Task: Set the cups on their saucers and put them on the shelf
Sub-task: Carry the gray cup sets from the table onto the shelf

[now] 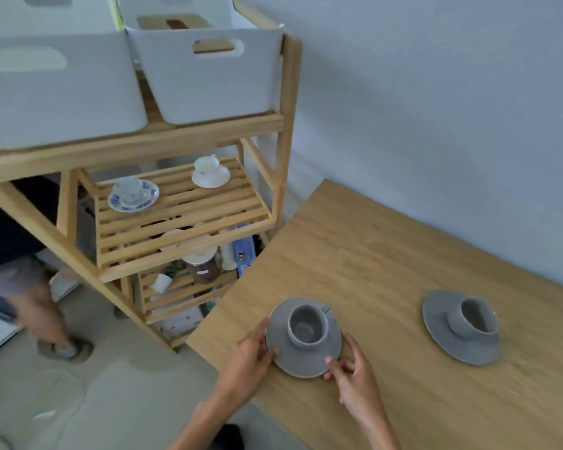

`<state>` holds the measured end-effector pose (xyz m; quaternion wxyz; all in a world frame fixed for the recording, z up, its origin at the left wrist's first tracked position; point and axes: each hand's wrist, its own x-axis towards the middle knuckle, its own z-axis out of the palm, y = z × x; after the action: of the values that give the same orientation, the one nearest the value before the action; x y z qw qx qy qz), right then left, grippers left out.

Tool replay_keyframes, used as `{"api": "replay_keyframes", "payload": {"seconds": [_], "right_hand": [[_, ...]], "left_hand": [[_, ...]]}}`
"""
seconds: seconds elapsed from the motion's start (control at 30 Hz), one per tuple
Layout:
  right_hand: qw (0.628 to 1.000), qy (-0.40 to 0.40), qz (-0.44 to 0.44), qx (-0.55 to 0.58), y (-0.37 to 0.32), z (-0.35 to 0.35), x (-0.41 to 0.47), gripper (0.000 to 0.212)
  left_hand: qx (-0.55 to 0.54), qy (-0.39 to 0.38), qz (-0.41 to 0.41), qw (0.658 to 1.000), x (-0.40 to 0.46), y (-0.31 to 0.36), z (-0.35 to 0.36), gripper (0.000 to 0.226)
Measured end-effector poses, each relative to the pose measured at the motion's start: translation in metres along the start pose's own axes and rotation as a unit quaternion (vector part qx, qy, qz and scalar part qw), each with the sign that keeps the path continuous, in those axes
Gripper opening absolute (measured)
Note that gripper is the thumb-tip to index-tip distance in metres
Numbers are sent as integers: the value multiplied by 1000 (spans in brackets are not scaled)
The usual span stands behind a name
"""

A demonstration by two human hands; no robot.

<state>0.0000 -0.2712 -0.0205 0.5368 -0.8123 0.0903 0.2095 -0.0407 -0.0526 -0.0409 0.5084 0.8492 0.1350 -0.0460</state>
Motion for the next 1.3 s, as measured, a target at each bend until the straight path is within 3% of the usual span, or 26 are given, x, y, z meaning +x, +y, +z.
{"api": "replay_keyframes", "payload": {"seconds": [0.2, 0.6, 0.93, 1.07, 1.3], "right_hand": [[998, -53, -28, -31, -46, 68, 30, 63], [975, -192, -76, -82, -138, 220, 98, 63], [967, -224, -57, -105, -184, 308, 137, 51], [965, -226, -42, -128, -190, 325, 155, 63], [961, -229, -36, -148, -191, 345, 184, 68]], "left_hand": [[24, 74, -18, 997, 5, -21, -72, 65], [26, 193, -80, 978, 34, -85, -200, 55], [56, 228, -110, 966, 82, -121, -268, 45], [54, 220, -131, 965, 99, -132, -275, 43], [89, 222, -124, 963, 113, -147, -277, 51]]}}
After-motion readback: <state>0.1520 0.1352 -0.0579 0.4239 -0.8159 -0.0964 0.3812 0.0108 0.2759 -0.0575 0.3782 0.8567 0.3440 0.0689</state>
